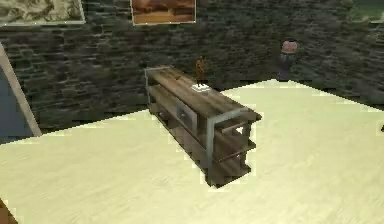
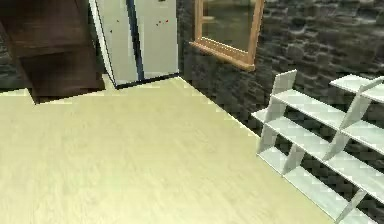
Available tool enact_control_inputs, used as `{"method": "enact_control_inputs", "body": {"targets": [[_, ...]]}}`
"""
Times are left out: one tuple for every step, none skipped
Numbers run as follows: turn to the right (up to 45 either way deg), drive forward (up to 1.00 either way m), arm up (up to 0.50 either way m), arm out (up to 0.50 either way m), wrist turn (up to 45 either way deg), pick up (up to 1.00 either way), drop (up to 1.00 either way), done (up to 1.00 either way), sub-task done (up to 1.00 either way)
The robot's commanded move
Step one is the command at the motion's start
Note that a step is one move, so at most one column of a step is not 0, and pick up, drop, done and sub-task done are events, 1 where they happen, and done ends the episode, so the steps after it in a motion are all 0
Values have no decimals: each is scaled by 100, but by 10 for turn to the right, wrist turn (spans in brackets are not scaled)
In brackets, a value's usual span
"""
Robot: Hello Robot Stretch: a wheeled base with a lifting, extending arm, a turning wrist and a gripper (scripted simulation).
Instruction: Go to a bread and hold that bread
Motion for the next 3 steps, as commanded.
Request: {"method": "enact_control_inputs", "body": {"targets": [[-420, 0, 0, 0, 0, 0, 0, 0, 0], [0, 15, 0, 0, 0, 0, 0, 0, 0], [-450, 0, 0, 0, 0, 0, 0, 0, 0]]}}
